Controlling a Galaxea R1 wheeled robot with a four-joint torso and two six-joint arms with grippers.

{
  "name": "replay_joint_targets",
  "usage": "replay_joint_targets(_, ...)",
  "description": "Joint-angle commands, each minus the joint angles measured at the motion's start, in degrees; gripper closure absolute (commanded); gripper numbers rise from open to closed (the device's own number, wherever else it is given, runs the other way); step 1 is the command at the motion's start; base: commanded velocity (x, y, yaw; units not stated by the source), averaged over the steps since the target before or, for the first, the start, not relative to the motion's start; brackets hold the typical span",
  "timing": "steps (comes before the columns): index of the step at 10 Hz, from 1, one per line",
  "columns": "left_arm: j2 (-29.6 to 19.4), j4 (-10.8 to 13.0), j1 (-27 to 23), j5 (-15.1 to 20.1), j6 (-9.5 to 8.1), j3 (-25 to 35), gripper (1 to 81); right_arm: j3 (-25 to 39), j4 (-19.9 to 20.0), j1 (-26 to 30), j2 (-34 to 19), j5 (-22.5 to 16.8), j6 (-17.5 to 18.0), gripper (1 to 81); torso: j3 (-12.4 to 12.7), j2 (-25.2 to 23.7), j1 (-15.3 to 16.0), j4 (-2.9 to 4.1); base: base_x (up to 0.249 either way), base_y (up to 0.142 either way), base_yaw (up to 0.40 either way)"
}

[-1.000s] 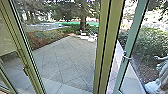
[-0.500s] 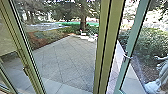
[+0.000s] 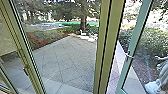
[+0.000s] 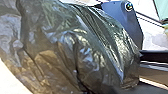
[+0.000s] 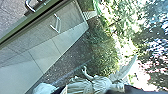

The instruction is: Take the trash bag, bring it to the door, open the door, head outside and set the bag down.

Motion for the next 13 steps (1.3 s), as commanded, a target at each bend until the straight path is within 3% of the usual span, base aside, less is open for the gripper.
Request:
replay_joint_targets(1, 0.2, -0.6, -2.5, 3.6, -0.11, 0.4, 81.1, -4.6, -5.1, 8.8, -3.1, 3.3, 0.9, 1.0, 0.0, 0.0, 0.0, 0.00, 0.000, 0.000, 0.000)
replay_joint_targets(5, 0.0, -0.6, -2.5, 4.3, -0.11, 0.4, 81.1, -5.0, -5.0, 5.8, -4.9, 5.3, 0.9, 1.0, 0.0, 0.0, 0.0, 0.00, 0.000, 0.000, 0.000)
replay_joint_targets(7, -0.1, -0.6, -2.5, 4.3, -0.11, 0.4, 81.1, -5.3, -5.0, 5.8, -6.3, 8.4, 0.9, 1.0, 0.0, 0.0, 0.0, 0.00, 0.000, 0.000, 0.000)
replay_joint_targets(13, 0.2, -0.6, -2.5, 4.3, -0.11, 0.4, 81.1, -6.7, -4.5, 8.1, -6.1, 7.1, 1.0, 1.0, 0.0, 0.0, 0.0, 0.00, 0.000, 0.000, 0.000)
